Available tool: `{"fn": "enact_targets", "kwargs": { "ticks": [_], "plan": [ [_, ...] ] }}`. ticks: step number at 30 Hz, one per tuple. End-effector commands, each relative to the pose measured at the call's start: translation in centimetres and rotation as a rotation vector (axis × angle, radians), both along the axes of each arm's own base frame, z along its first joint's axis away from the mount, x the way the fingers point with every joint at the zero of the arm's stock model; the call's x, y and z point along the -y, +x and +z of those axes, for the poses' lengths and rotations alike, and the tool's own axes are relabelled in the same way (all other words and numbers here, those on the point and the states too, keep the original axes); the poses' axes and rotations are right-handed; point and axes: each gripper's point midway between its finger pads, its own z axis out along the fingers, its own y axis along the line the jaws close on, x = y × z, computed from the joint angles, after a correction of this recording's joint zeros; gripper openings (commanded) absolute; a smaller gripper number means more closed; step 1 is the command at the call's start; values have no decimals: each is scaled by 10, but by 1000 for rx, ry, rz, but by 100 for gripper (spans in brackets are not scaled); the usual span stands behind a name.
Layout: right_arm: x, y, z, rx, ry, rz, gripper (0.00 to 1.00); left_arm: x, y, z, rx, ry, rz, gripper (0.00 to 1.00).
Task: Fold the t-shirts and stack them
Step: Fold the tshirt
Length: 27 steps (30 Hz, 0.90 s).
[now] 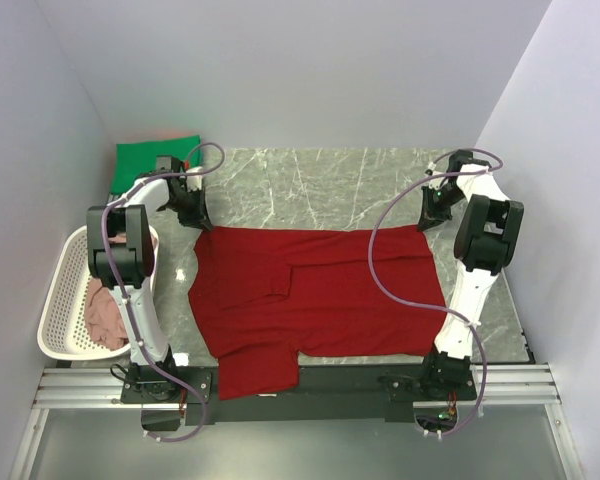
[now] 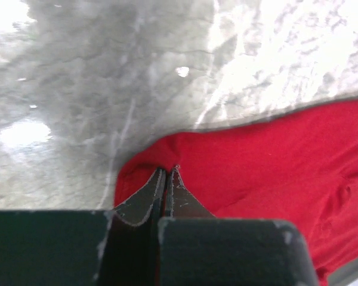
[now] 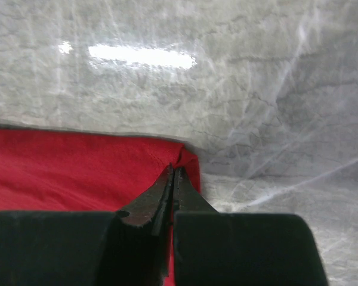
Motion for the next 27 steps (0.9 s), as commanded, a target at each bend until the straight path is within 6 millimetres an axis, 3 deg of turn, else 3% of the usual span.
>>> {"fn": "enact_targets", "kwargs": {
  "ticks": [1,8,14,21,25,26,27],
  "plan": [
    [14,6,29,86,-71,-7,0,-20,14,8,59,48,56,1],
    [33,9,33,120,-151,-36,0,-30,16,11,80,64,92,1],
    [29,11,32,115,-124,-32,0,-29,20,16,104,43,102,1],
    [33,47,41,187,-127,-66,0,-33,36,23,140,35,151,1],
    [23,43,42,165,-83,-30,0,-33,36,22,126,34,141,1],
    [21,39,45,161,-79,-19,6,-33,34,21,117,34,138,1],
    [18,31,45,141,-67,-17,26,-32,33,20,113,32,128,1]
  ]
}}
